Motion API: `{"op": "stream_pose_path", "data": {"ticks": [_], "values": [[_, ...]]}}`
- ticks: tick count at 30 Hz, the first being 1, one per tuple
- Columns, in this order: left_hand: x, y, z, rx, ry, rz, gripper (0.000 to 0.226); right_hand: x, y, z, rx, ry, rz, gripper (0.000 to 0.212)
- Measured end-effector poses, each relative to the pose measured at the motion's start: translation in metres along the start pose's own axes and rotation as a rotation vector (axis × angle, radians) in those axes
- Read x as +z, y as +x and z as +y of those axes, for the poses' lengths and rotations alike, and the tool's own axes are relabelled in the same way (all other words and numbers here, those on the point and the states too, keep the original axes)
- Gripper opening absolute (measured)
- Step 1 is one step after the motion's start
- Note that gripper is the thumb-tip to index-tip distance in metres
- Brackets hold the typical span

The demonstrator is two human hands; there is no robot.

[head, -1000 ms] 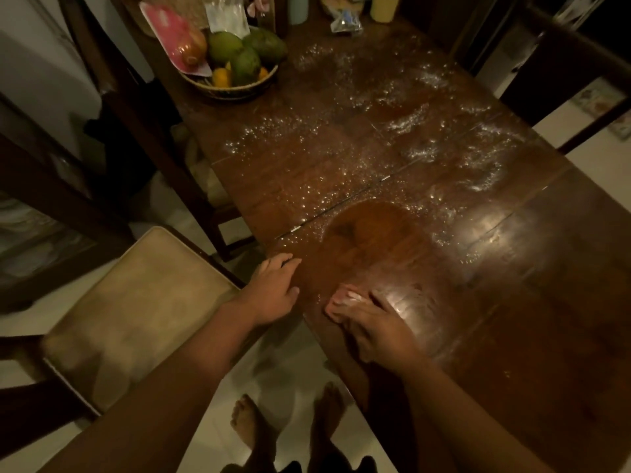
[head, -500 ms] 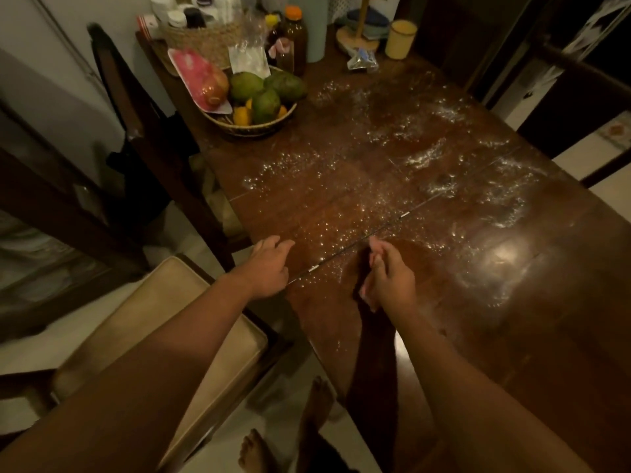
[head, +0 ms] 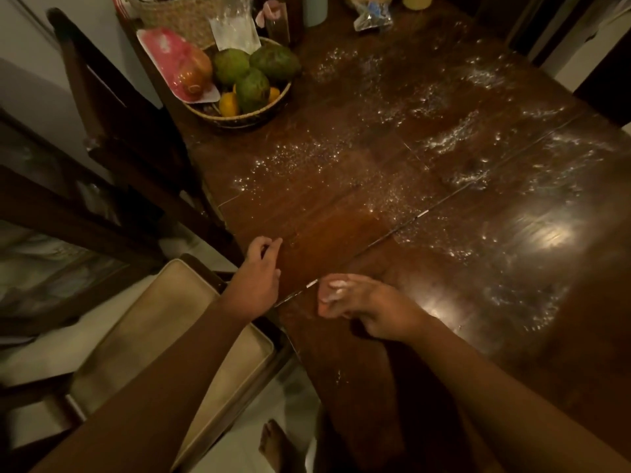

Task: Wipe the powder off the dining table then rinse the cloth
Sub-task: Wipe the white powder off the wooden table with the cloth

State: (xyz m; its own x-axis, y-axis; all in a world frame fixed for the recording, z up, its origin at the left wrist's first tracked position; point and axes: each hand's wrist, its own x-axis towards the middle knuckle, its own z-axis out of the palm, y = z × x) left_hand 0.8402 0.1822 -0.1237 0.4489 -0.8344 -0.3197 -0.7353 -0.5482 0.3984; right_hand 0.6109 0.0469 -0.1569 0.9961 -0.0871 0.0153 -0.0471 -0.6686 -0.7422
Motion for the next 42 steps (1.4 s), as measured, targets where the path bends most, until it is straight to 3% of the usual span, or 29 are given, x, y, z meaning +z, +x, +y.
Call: {"op": "stream_pose_path", "data": {"ticks": [3,5,7,9,13,16,18,20,22,24,29,32,34,38,40,42], "values": [[0.001,0.002,0.001,0.006,0.001,-0.016,0.065,-0.015,0.000,0.022,0.282,-0.054,0.184,0.071],[0.002,0.002,0.002,0.010,0.008,-0.027,0.065,-0.015,0.029,0.016,0.494,-0.120,0.349,0.070],[0.001,0.002,0.001,0.006,0.011,-0.028,0.065,-0.005,0.061,-0.004,0.538,-0.189,0.430,0.067],[0.001,0.003,0.000,0.005,0.004,-0.026,0.064,0.011,0.075,-0.020,0.364,-0.197,0.337,0.066],[-0.002,0.004,-0.004,0.006,-0.043,-0.050,0.064,0.034,0.032,-0.028,-0.096,-0.131,-0.089,0.068],[-0.004,0.002,-0.005,0.020,-0.034,-0.047,0.064,0.016,-0.012,-0.014,-0.102,-0.024,-0.282,0.069],[-0.002,0.002,-0.007,0.028,-0.034,-0.029,0.063,0.003,-0.028,0.003,0.014,-0.018,-0.174,0.069],[0.000,0.001,-0.009,0.044,-0.030,-0.016,0.062,0.003,-0.021,0.012,0.241,-0.043,0.071,0.075],[0.002,0.001,-0.012,0.060,-0.015,-0.001,0.061,0.015,0.009,-0.008,0.474,-0.037,0.327,0.076],[0.004,0.002,-0.014,0.082,0.002,0.008,0.060,0.032,0.037,-0.043,0.543,-0.090,0.412,0.071],[0.011,0.002,-0.018,0.113,0.035,0.023,0.060,0.067,-0.002,-0.070,0.022,-0.154,-0.028,0.065],[0.019,0.002,-0.015,0.066,0.053,0.010,0.066,0.055,-0.058,-0.056,0.057,-0.143,-0.143,0.072],[0.023,0.001,-0.011,0.047,0.079,0.002,0.076,0.044,-0.091,-0.046,0.245,-0.061,0.047,0.067],[0.023,0.000,-0.010,0.073,0.142,-0.027,0.088,0.068,-0.090,-0.063,0.816,-0.032,0.800,0.055],[0.023,0.001,-0.012,0.084,0.171,-0.052,0.091,0.094,-0.063,-0.091,0.969,-0.016,0.815,0.062],[0.021,0.001,-0.013,0.101,0.189,-0.072,0.088,0.119,-0.057,-0.113,0.695,-0.025,0.588,0.065]]}}
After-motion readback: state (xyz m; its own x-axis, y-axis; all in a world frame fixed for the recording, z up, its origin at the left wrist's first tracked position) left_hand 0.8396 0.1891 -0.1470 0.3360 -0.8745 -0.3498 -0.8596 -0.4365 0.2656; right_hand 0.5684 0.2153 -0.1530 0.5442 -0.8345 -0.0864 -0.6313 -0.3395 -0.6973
